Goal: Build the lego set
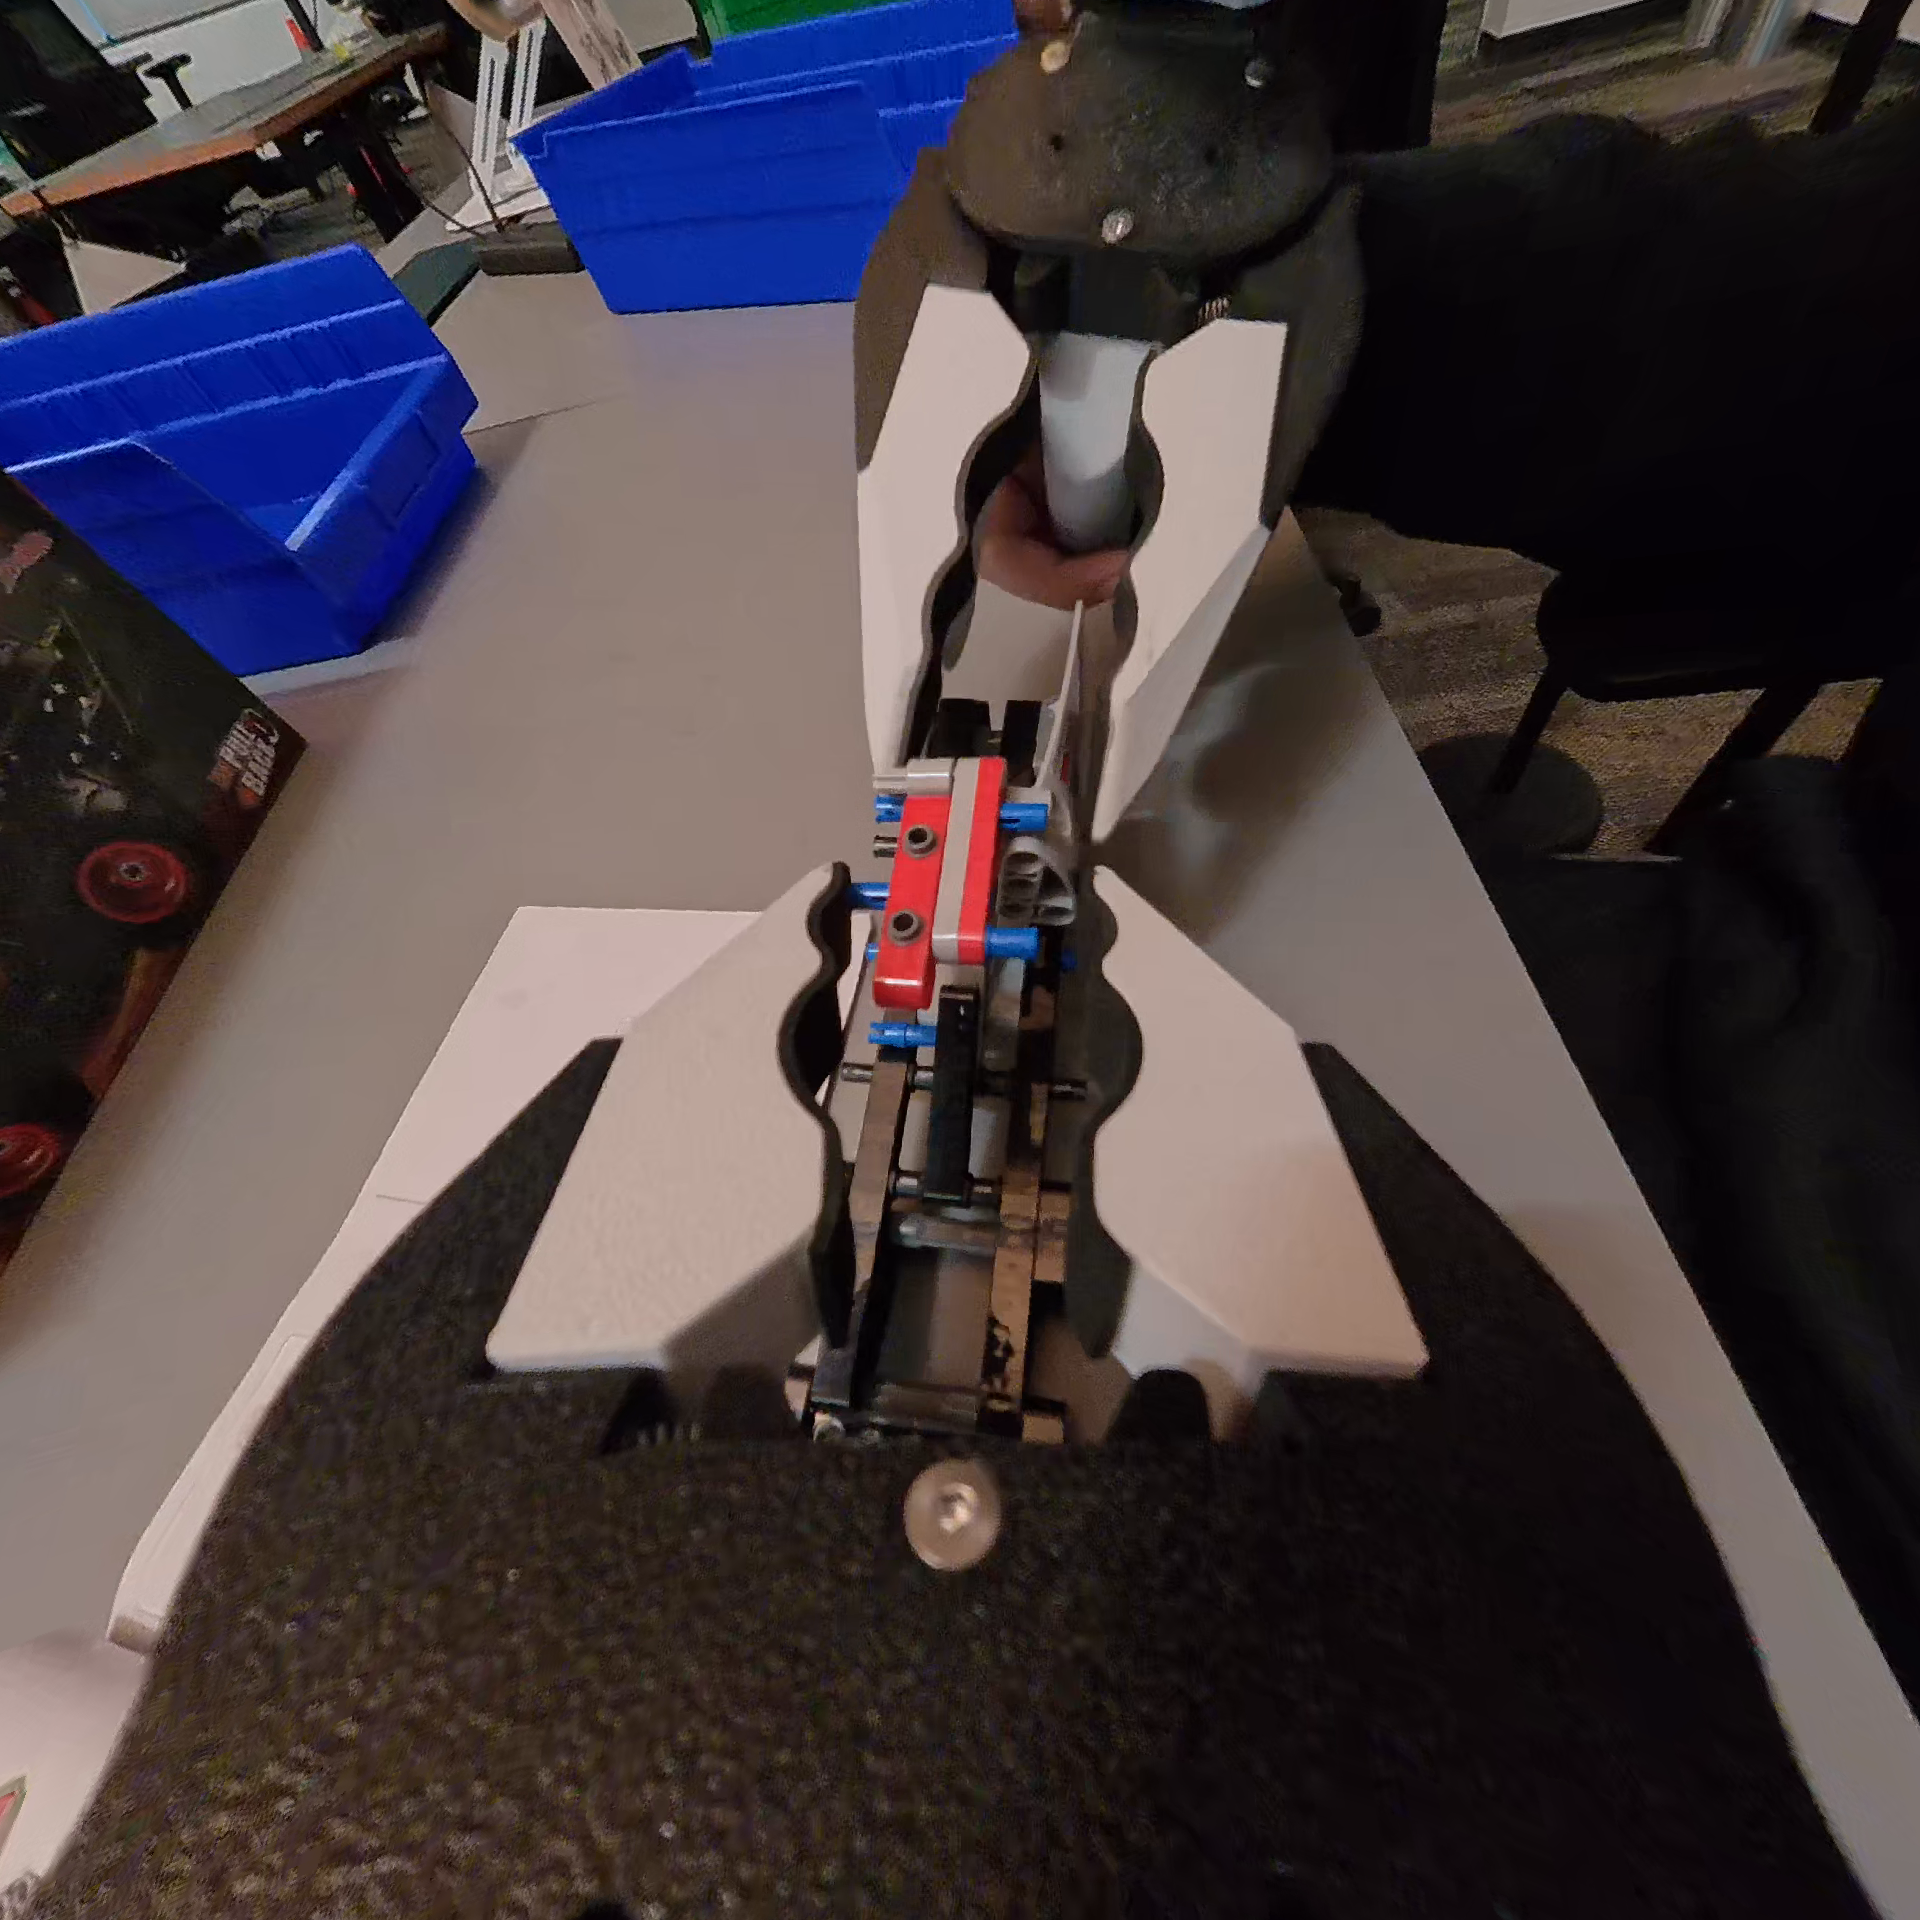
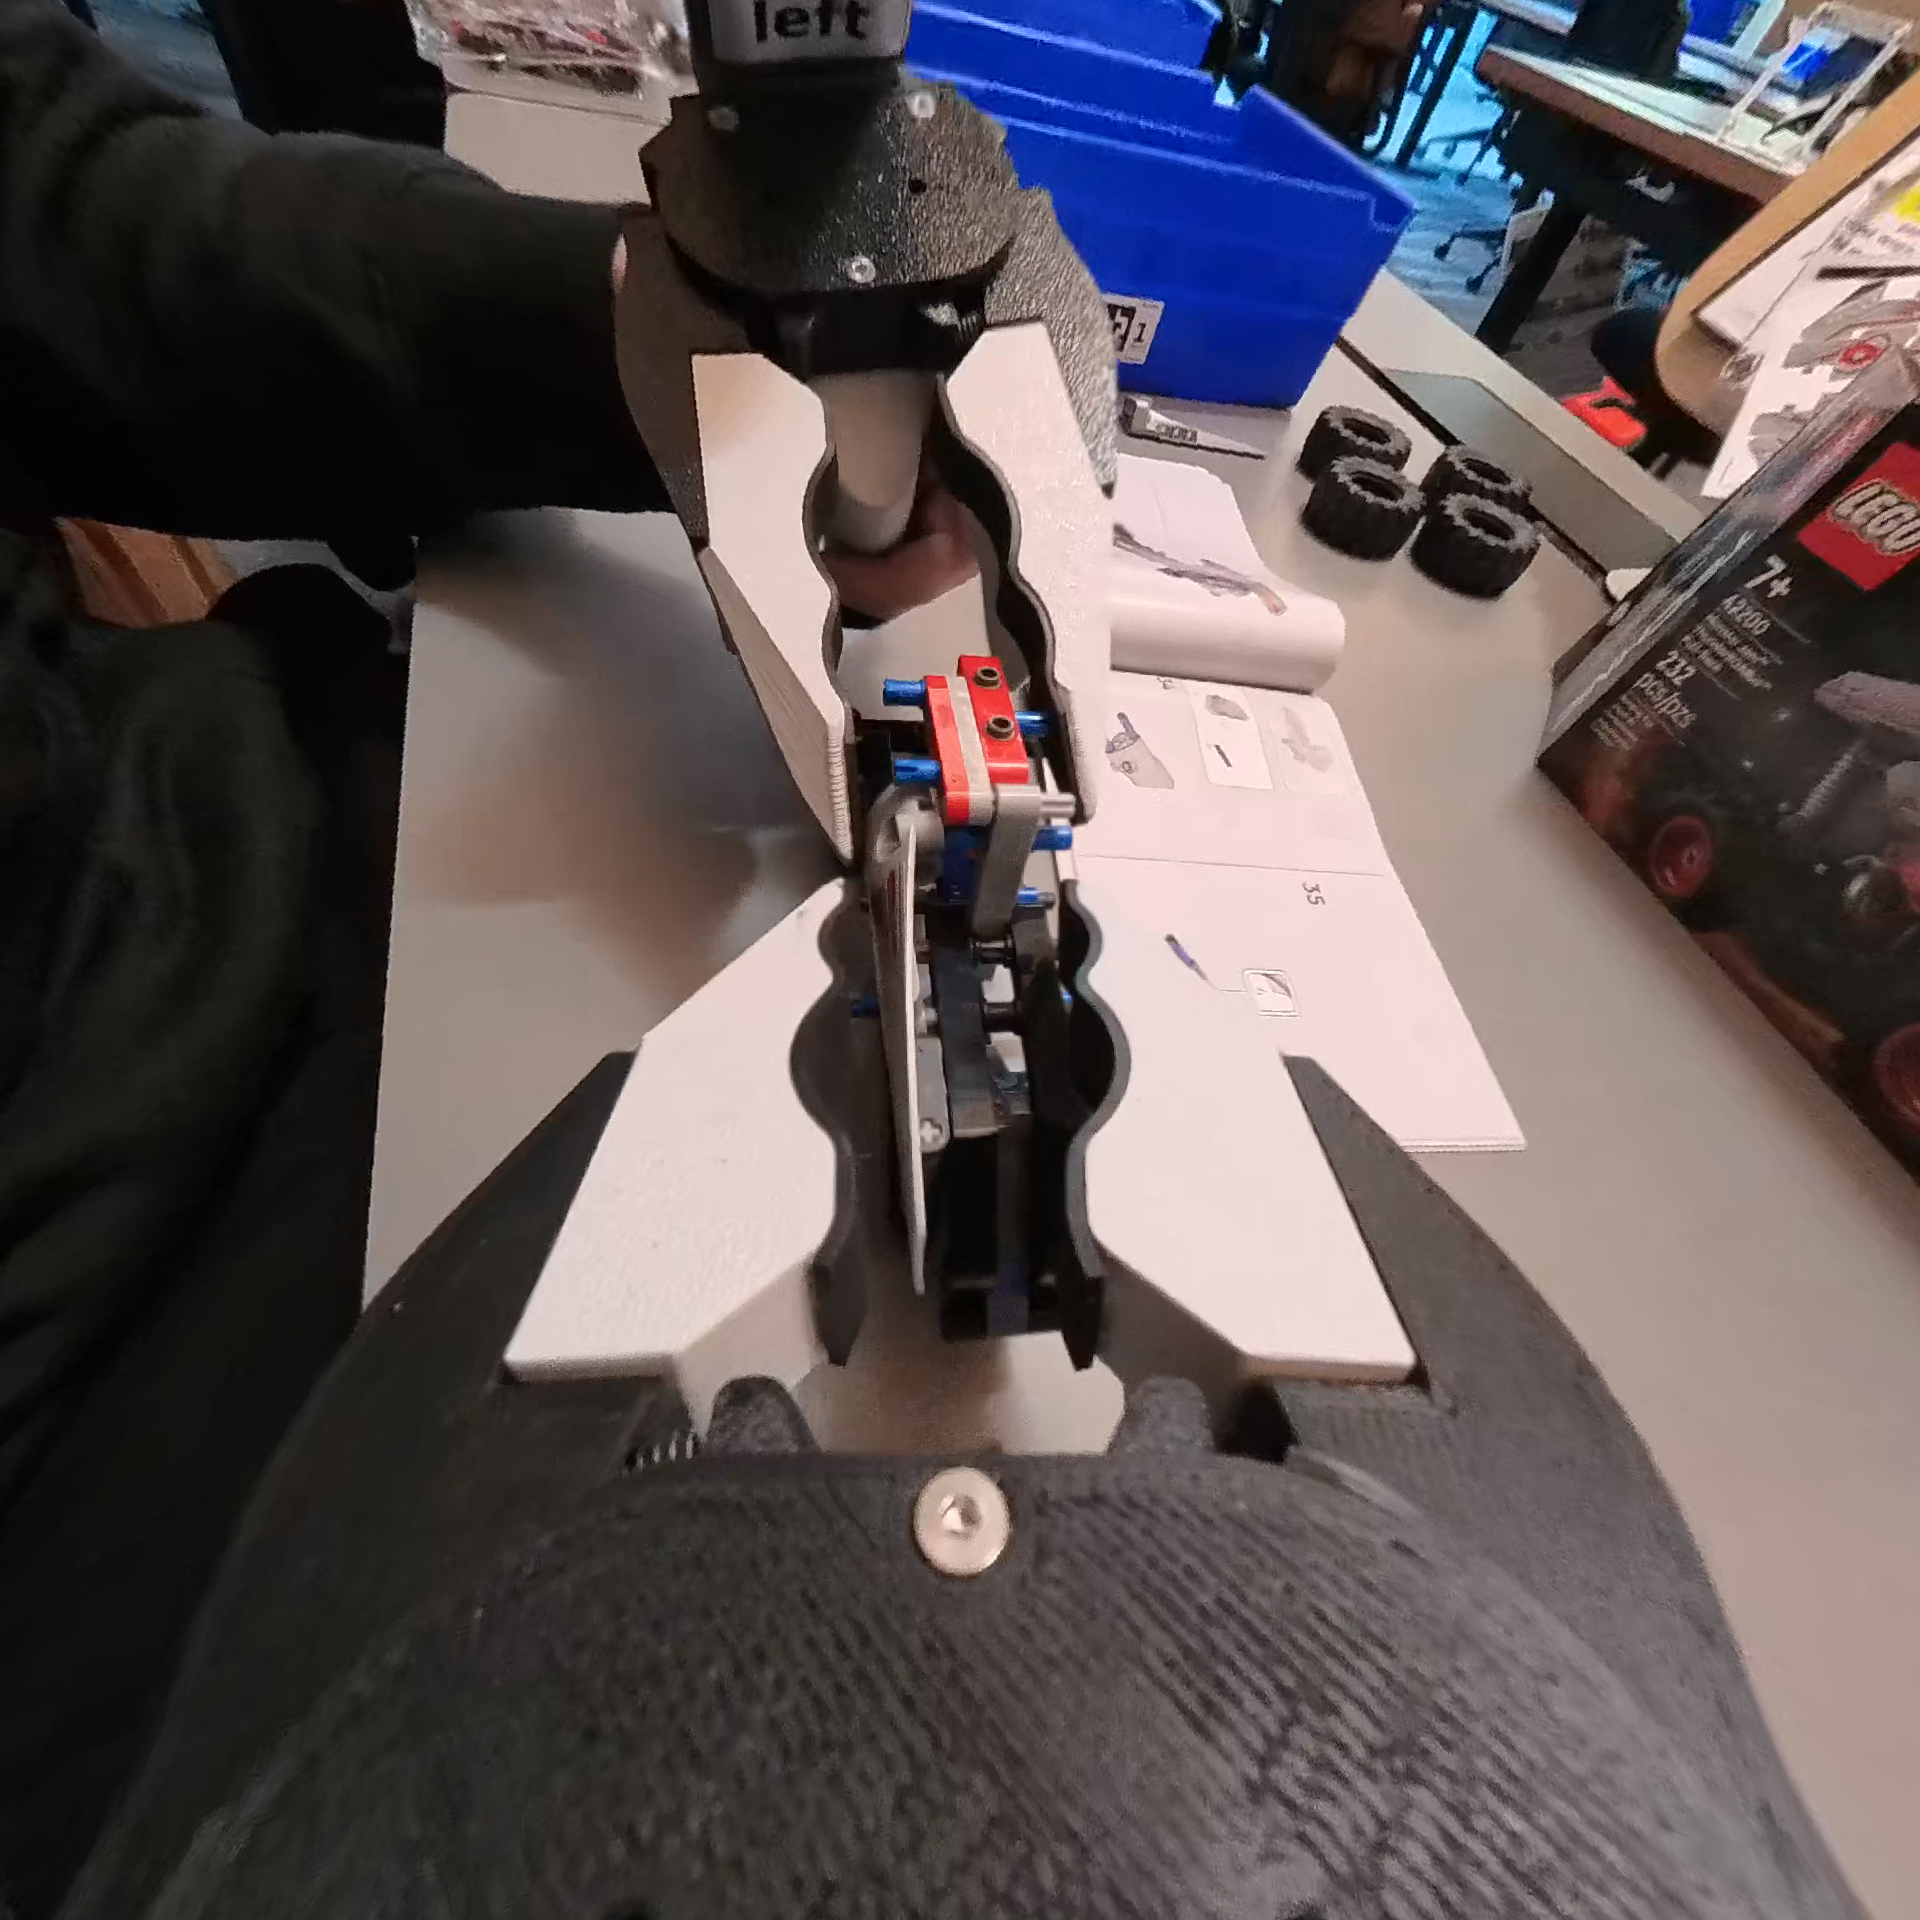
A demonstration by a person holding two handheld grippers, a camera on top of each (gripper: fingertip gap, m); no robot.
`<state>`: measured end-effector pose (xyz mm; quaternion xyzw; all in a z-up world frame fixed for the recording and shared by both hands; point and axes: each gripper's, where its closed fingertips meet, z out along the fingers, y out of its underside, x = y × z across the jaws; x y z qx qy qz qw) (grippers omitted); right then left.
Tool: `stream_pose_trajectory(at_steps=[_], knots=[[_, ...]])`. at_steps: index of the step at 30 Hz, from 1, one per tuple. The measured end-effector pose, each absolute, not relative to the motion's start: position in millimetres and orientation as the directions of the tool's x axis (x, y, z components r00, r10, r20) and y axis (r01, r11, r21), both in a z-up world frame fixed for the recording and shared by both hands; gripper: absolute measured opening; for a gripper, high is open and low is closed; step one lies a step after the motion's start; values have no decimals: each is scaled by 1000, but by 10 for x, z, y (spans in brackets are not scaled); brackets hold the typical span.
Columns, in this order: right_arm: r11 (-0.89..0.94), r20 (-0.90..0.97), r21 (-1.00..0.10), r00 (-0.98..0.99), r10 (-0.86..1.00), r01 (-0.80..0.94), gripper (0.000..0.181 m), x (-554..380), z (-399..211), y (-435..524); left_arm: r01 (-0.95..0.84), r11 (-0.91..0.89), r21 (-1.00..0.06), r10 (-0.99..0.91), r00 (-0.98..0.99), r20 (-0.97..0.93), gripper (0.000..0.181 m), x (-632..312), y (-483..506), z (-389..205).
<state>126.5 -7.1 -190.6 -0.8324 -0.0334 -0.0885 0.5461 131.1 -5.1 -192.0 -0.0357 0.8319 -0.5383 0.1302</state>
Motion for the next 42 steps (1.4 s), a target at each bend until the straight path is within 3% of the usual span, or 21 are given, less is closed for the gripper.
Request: stream_pose_trajectory(at_steps=[16,20,42], knots=[[-374,215,-909,975,-50,181,28,1253,-1908,8,57,345,-937,-203,-970,-133,38,1310,5,-1886],[-284,157,-950,983,-90,126,29,1297,-1775,2,54,340,-939,-205,-970,-130,37,1313,8,-1886],[-274,131,-956,988,-78,105,22,1272,-1789,40,38,334,-942,-176,-979,-102,35,1308,22,-1898]])
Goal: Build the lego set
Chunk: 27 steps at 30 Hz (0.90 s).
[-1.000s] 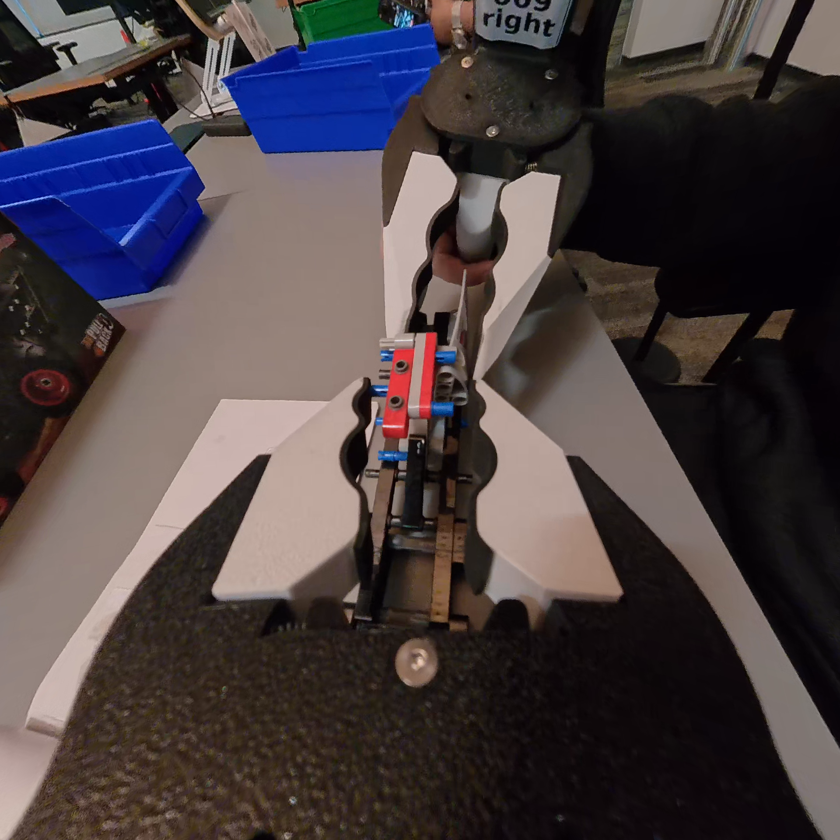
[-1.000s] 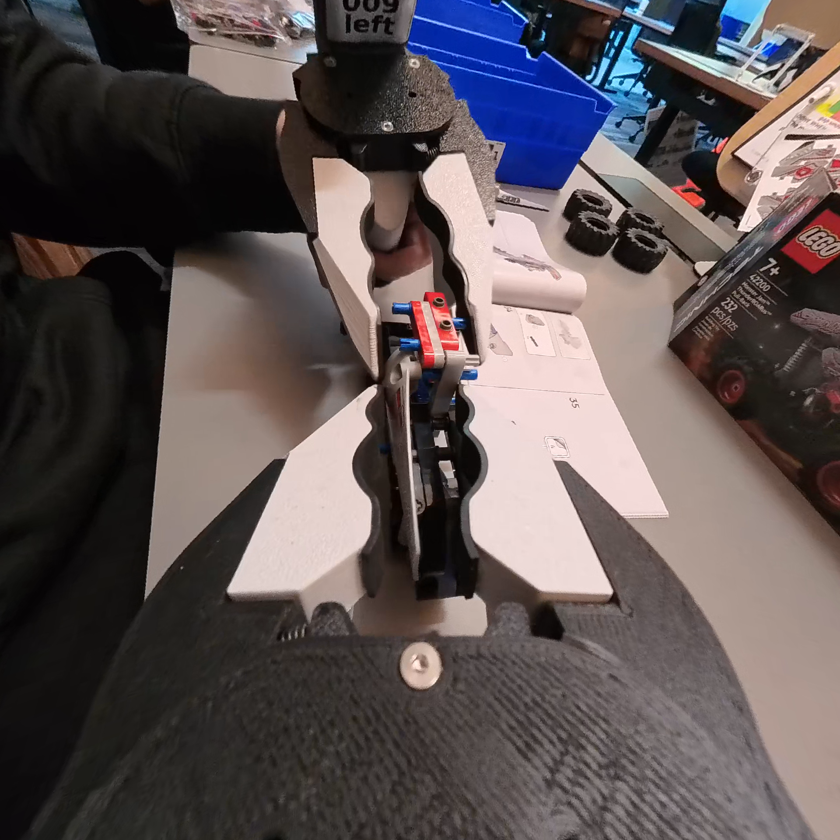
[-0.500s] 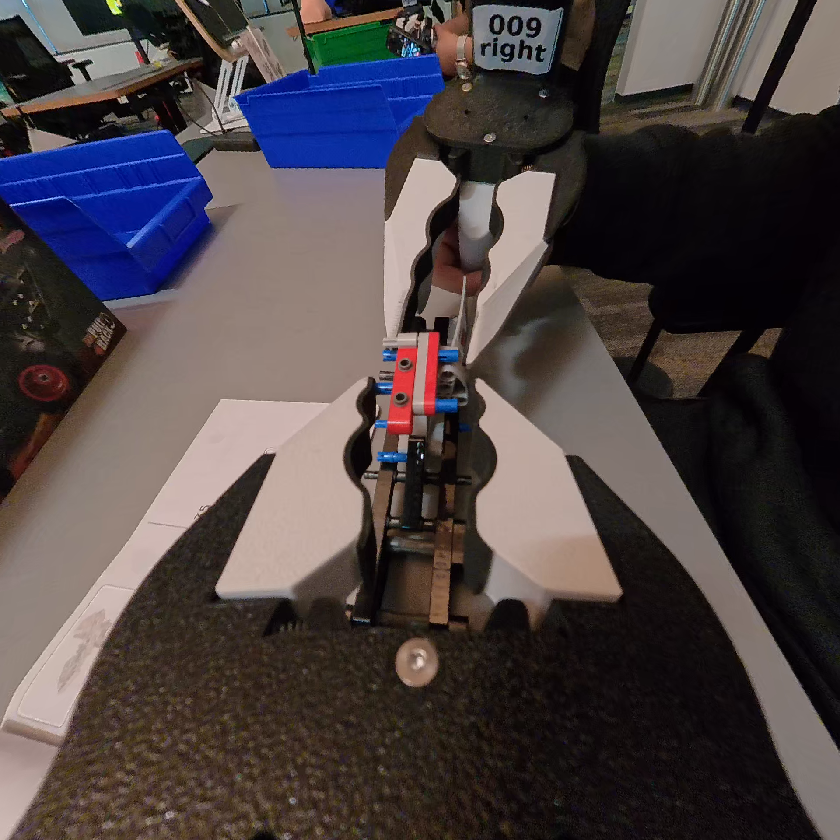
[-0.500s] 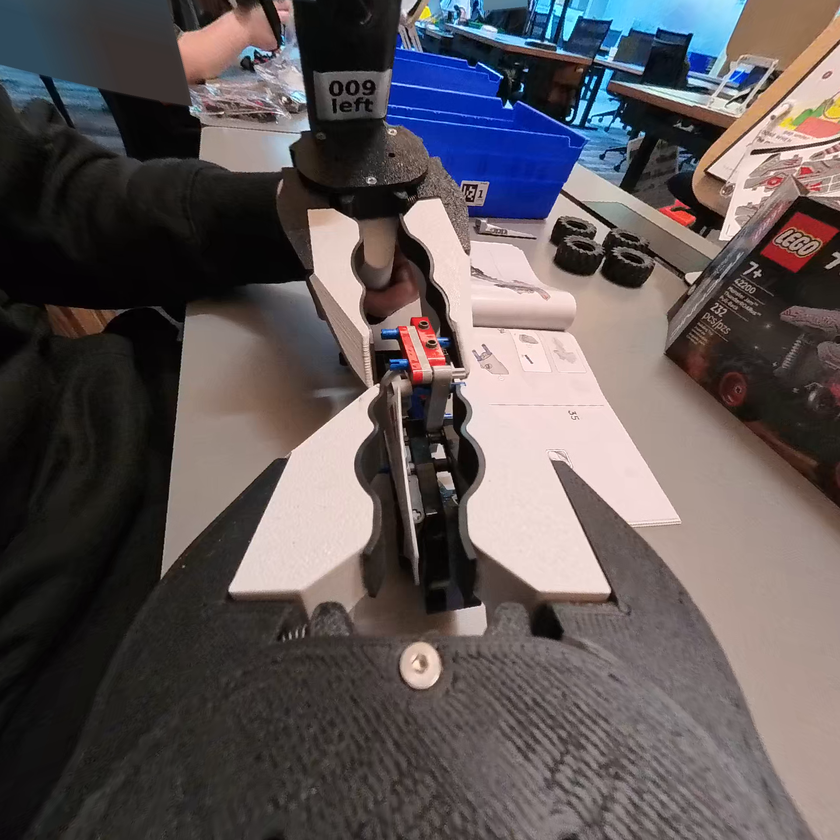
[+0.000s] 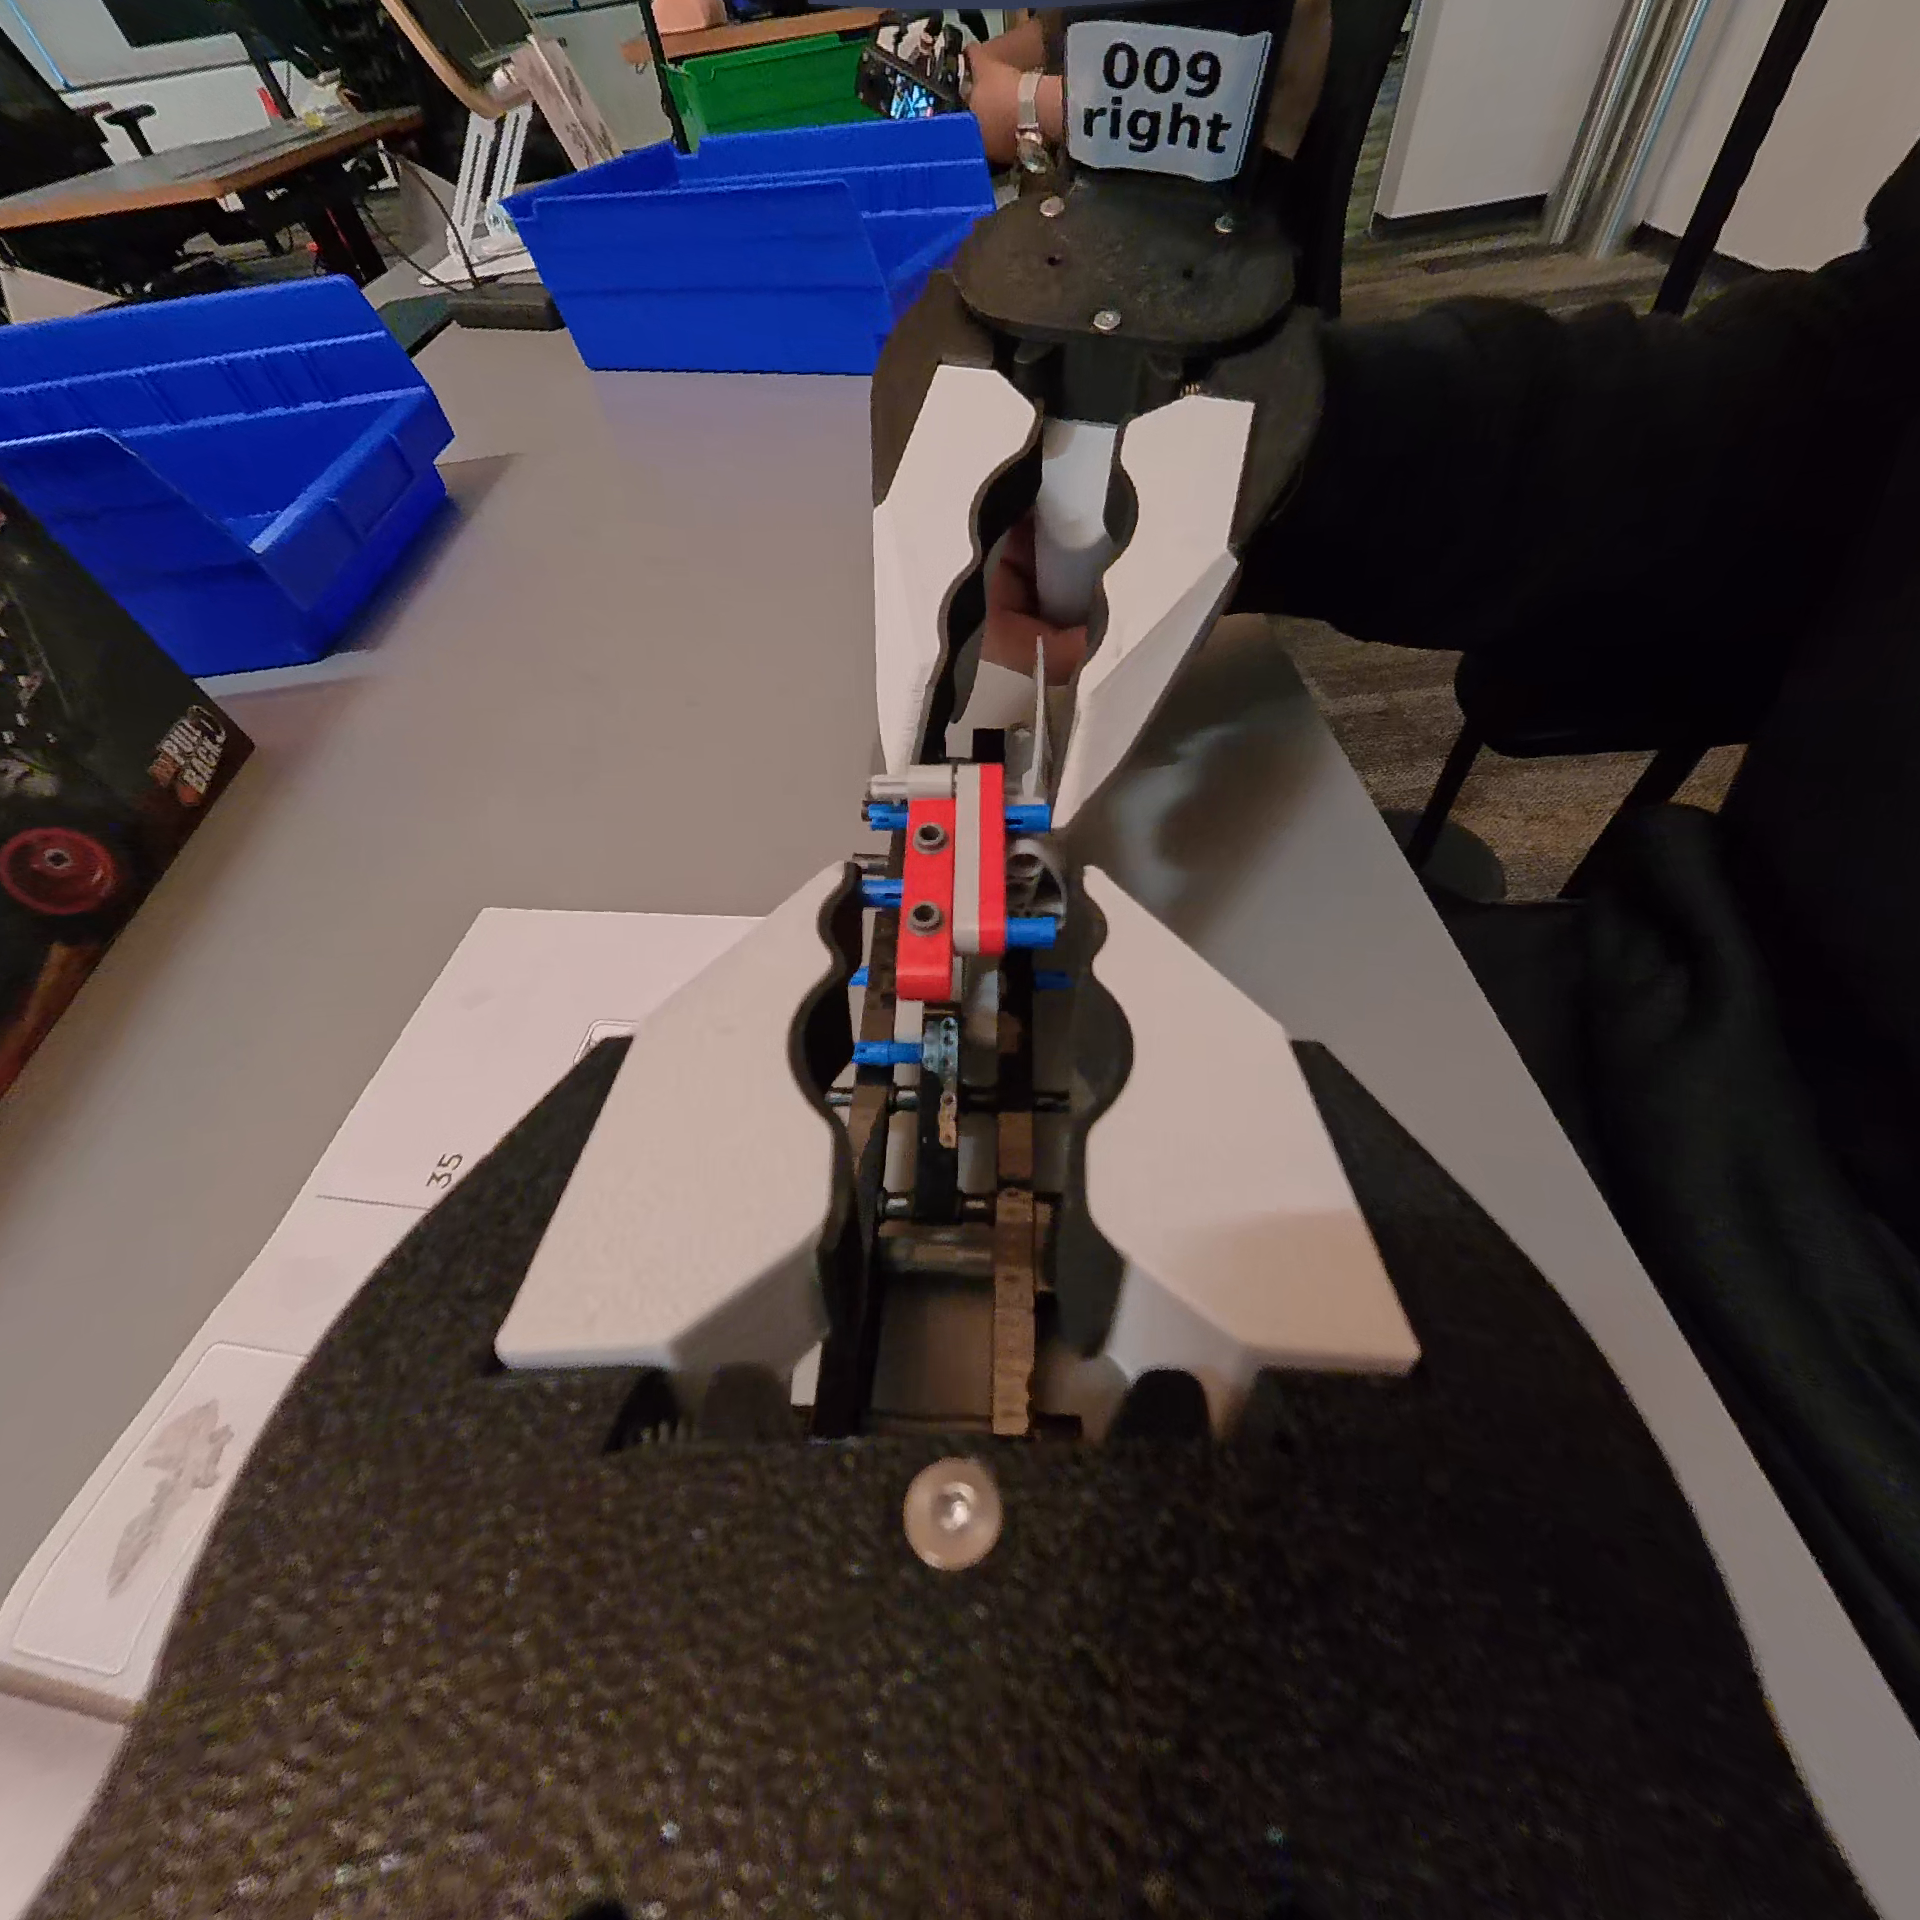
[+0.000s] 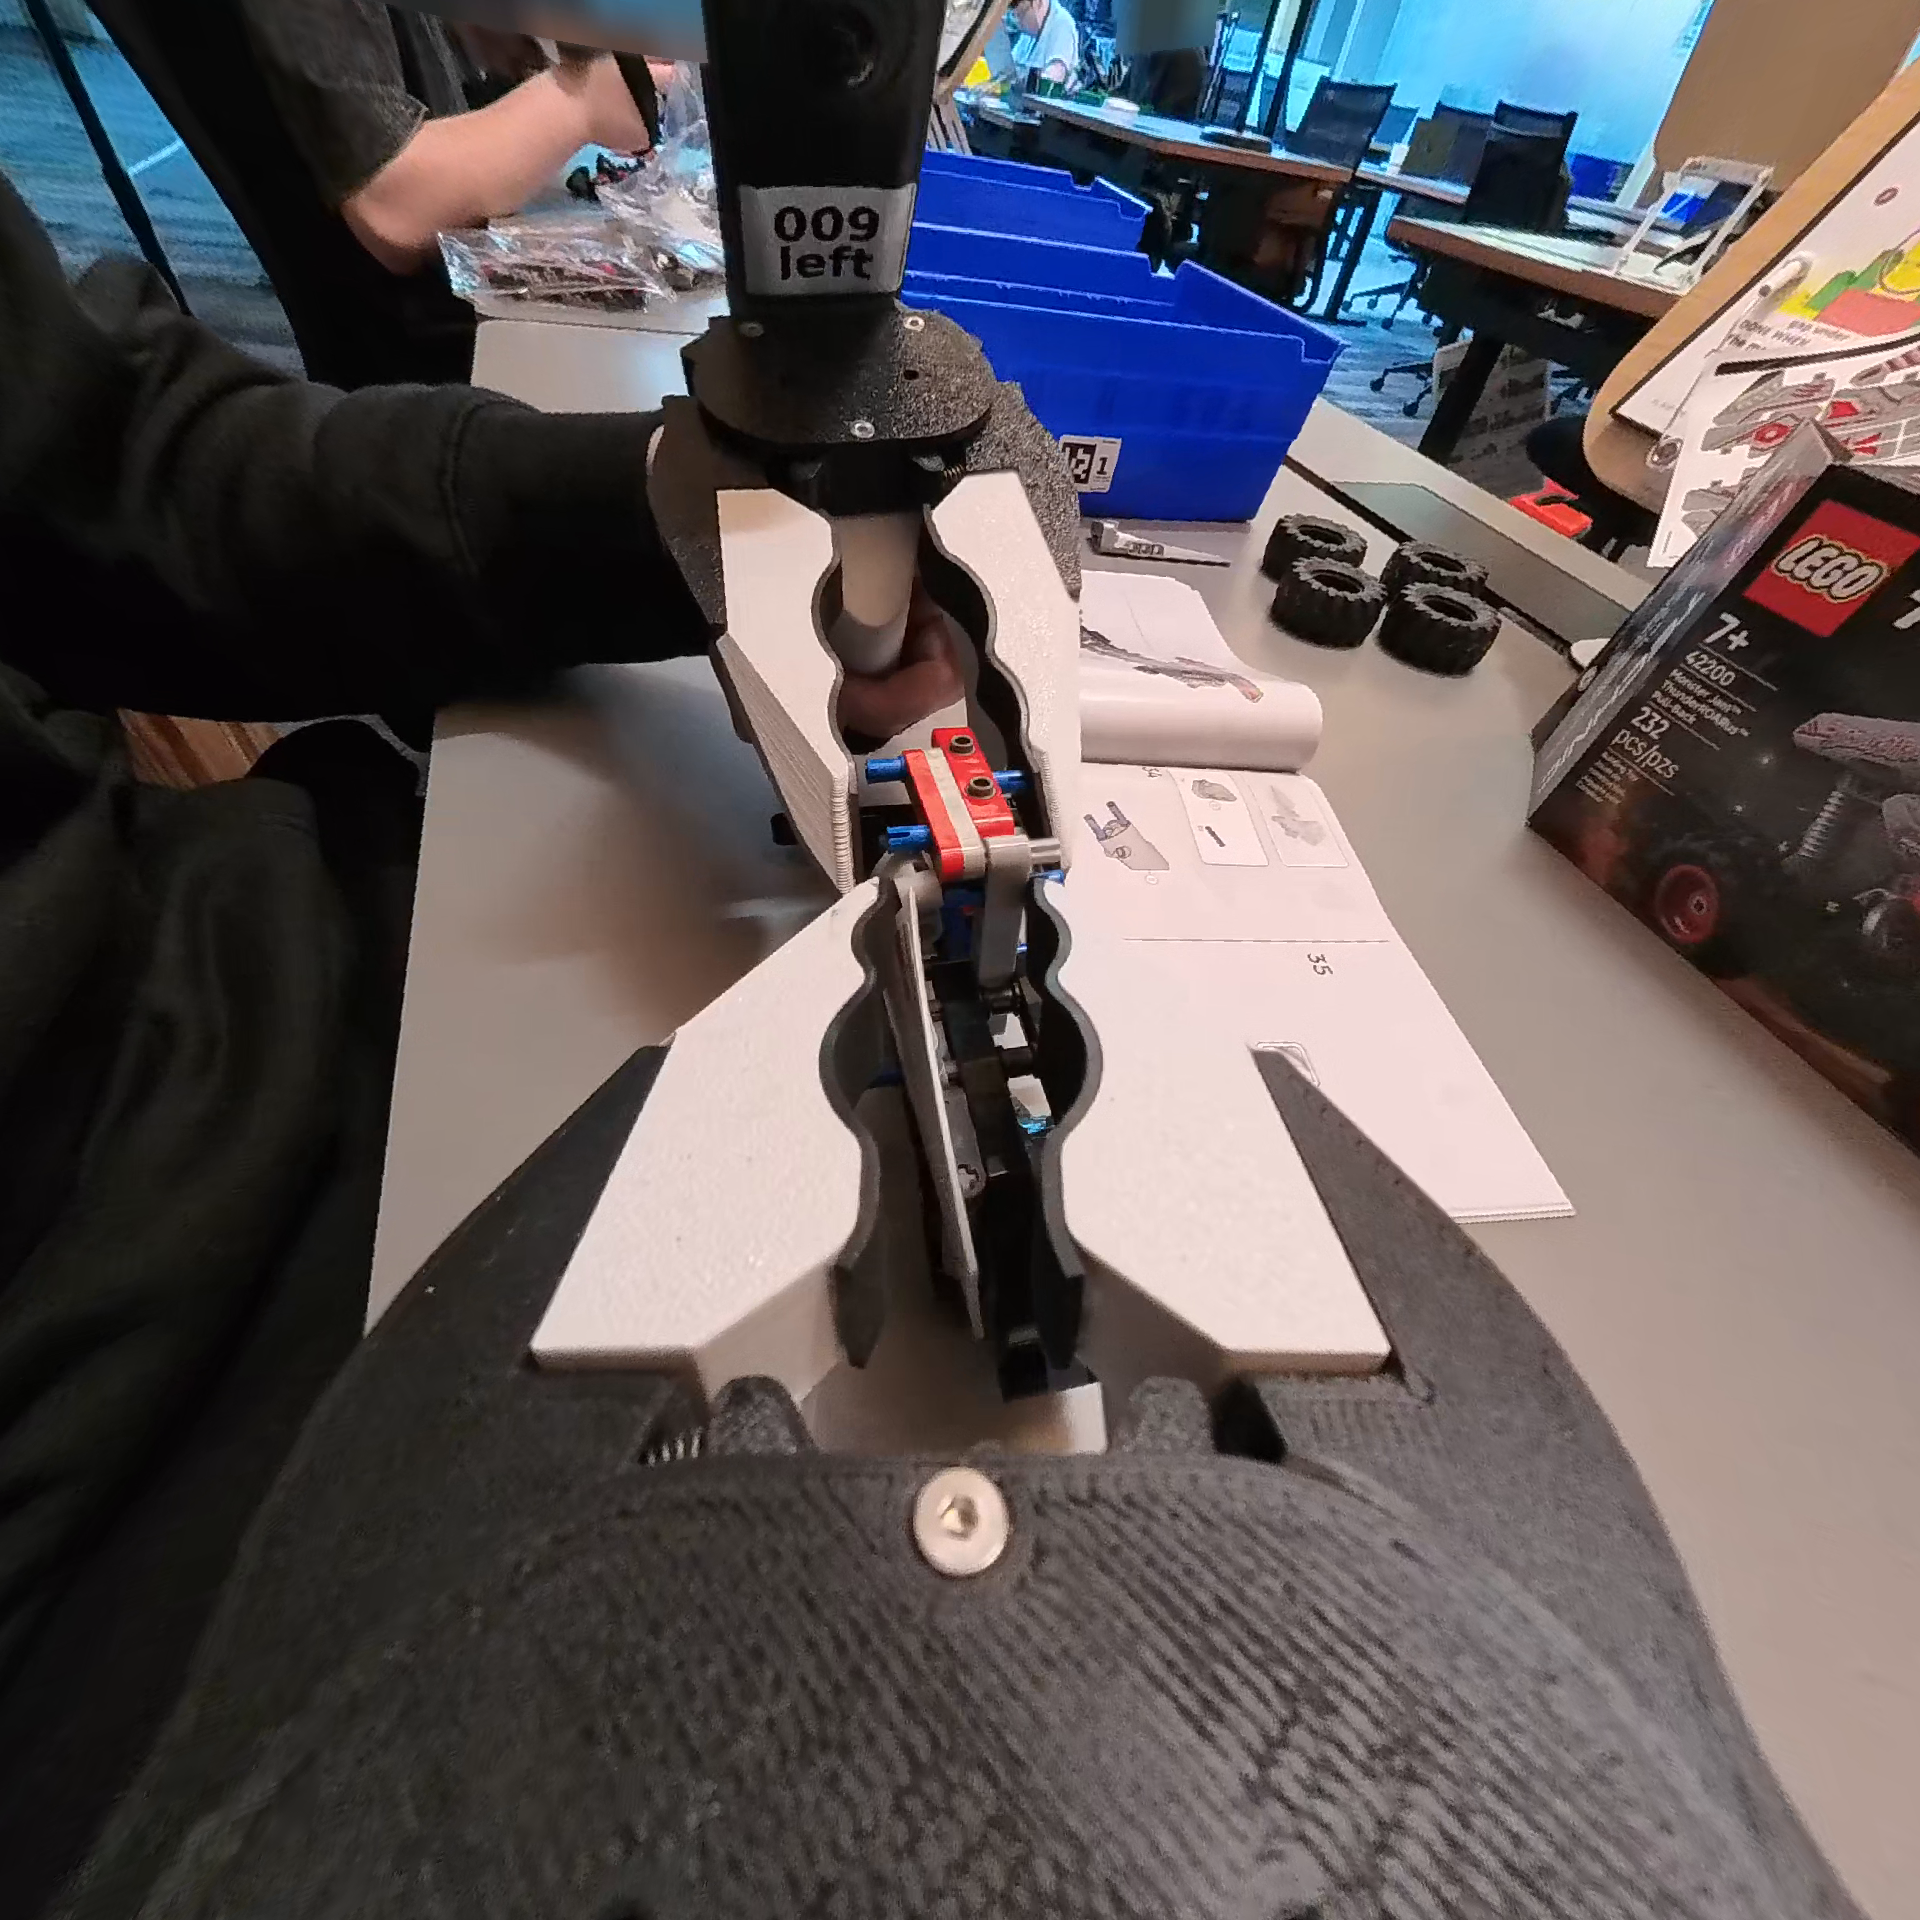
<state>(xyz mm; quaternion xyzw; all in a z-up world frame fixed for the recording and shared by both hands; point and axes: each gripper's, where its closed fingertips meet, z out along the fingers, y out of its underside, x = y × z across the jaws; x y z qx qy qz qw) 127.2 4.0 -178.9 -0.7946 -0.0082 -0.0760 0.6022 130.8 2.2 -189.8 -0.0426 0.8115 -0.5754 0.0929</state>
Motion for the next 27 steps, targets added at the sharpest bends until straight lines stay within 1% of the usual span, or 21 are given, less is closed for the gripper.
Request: stream_pose_trajectory(at_steps=[6,9,11,15,17,18,22,27], knots=[[-257,164,-957,982,-92,136,22,1299,-1787,58,53,351,-935,-232,-962,-142,37,1343,71,-1888],[-252,154,-959,985,-75,131,23,1272,-1793,51,24,335,-942,-275,-954,-122,36,1312,85,-1881],[-249,154,-960,984,-88,128,28,1298,-1794,41,16,324,-946,-292,-949,-116,35,1307,101,-1878],[-237,154,-962,985,-74,133,15,1274,-1800,67,-33,291,-956,-301,-952,-59,31,1356,135,-1879],[-240,181,-958,980,-81,157,13,1280,-1798,73,-72,264,-962,-297,-955,-11,30,1368,138,-1879],[-244,191,-955,978,-81,166,14,1281,-1798,74,-83,256,-963,-288,-958,6,31,1358,135,-1883],[-240,188,-958,976,-114,156,29,1355,-1779,43,-92,237,-967,-271,-962,25,31,1337,127,-1885],[-237,150,-962,987,-51,134,27,1334,-1792,74,-74,243,-967,-268,-963,6,31,1340,131,-1885]])
